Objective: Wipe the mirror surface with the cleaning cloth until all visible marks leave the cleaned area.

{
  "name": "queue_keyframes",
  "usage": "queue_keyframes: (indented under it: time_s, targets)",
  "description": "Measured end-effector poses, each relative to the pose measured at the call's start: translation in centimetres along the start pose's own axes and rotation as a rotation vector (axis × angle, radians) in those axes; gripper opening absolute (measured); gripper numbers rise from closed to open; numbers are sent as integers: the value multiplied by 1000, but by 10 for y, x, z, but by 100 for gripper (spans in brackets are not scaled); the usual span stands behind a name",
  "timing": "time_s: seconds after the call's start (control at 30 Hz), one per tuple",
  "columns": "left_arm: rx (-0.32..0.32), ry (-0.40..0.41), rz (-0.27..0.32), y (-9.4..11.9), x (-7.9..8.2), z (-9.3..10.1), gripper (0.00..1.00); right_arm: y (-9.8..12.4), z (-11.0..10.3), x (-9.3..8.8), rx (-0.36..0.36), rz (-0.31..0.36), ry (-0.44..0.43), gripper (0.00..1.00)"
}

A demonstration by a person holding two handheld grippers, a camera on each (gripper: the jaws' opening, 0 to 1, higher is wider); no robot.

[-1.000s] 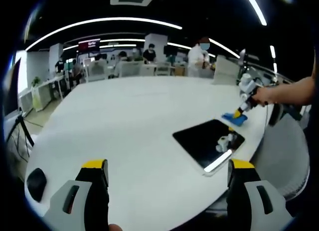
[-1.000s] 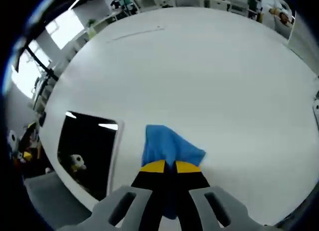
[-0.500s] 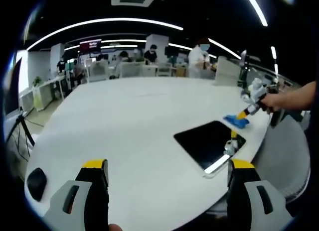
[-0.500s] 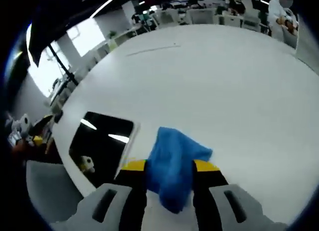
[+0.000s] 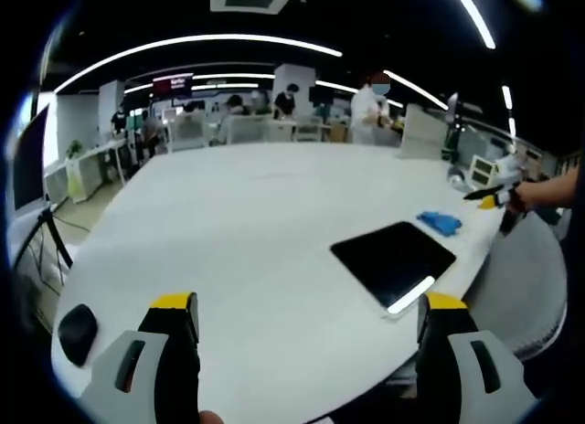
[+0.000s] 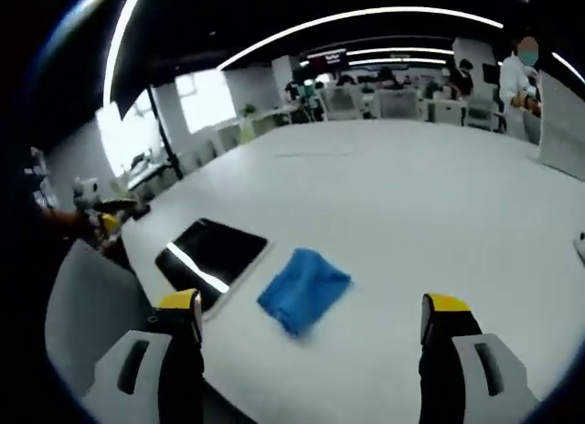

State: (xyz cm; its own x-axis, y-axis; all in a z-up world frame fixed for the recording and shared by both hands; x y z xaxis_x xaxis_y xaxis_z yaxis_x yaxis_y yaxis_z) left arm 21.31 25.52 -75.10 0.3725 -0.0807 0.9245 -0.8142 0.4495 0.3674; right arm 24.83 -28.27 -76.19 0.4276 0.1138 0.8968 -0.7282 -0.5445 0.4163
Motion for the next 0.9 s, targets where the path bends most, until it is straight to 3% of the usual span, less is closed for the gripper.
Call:
queue_keyframes:
  time_s: [0.17, 0.3, 0.47, 0.9]
  targets:
    - [1, -6, 13, 2, 3, -2, 100, 4, -12, -11, 35, -17, 77, 100]
    - [3, -7, 21, 5, 3, 0, 100, 5, -9, -17, -2, -13, 85, 100]
    - [-2, -15, 24, 9, 2, 5, 100, 7, -15, -18, 18, 5, -6, 100]
    - [3, -4, 55, 16, 9, 5, 100, 8, -13, -15, 8, 46, -20, 100]
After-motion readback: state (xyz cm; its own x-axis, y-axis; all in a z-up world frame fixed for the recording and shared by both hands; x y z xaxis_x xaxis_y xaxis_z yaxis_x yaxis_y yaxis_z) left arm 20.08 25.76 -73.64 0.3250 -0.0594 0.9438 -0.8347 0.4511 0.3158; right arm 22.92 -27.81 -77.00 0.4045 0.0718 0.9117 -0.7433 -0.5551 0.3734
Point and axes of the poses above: the point that each gripper's makers call its tool centre point, and the gripper's own axes: y roughly backward along the fingers, z roughly to its right, x roughly out of its top, the point moved 6 cm from there along y, roughly backward along the fingers, and after that the axes turned 6 degrees about z, right-handed, at the moved point
